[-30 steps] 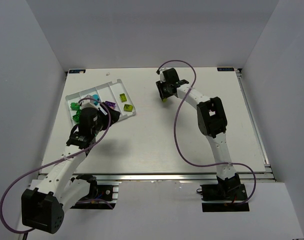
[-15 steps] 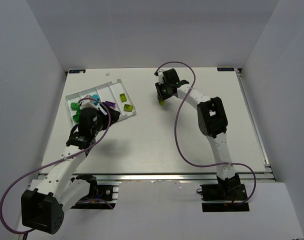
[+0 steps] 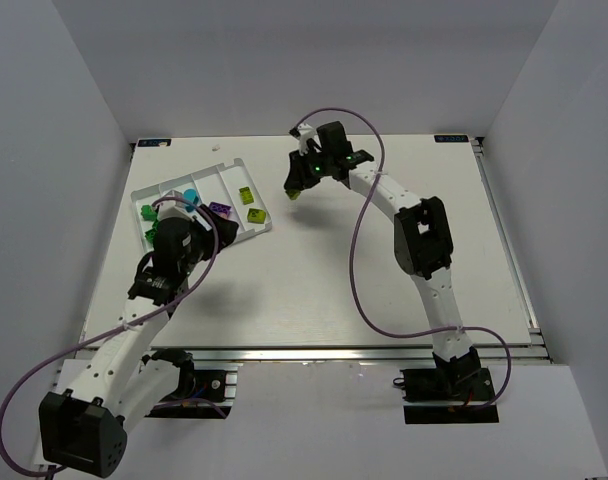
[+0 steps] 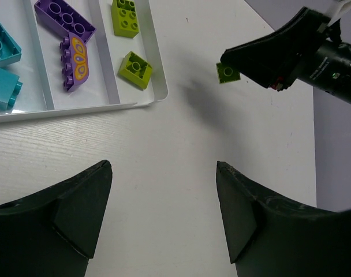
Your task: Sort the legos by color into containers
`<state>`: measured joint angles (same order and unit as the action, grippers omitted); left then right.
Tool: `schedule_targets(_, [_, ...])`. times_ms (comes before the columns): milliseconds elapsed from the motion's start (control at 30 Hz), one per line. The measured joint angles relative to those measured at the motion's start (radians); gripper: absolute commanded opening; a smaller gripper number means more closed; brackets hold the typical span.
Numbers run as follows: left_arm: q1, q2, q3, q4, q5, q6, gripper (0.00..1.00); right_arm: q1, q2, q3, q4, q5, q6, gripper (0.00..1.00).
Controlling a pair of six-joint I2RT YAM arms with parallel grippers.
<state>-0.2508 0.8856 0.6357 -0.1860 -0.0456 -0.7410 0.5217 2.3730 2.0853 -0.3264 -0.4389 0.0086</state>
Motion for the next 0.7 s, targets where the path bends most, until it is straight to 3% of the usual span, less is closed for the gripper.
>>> schedule_targets(133, [0.0,-0.03,0.0,-0.023,-0.002,0.001,0.82,0.043,0.003,0.036,0.096,-0.124,0.033,0.0])
schedule_targets(267, [0.0,-0.073,0.0,-0.038,-0.006,0.001,0.82,0.092,0.026,0.054,0.25,-0.155,0.106,0.0])
schedule_targets(500, [0.0,-0.117,-0.001,-0.042,-0.007,0.011,0.82,0.154,0.146,0.114,0.494,-0.019,0.218,0.0])
schedule_targets(700, [0.0,-0.118,-0.002,-0.049,-0.017,0.019,0.82,0.17,0.19,0.111,0.557,0.068,0.231,0.0])
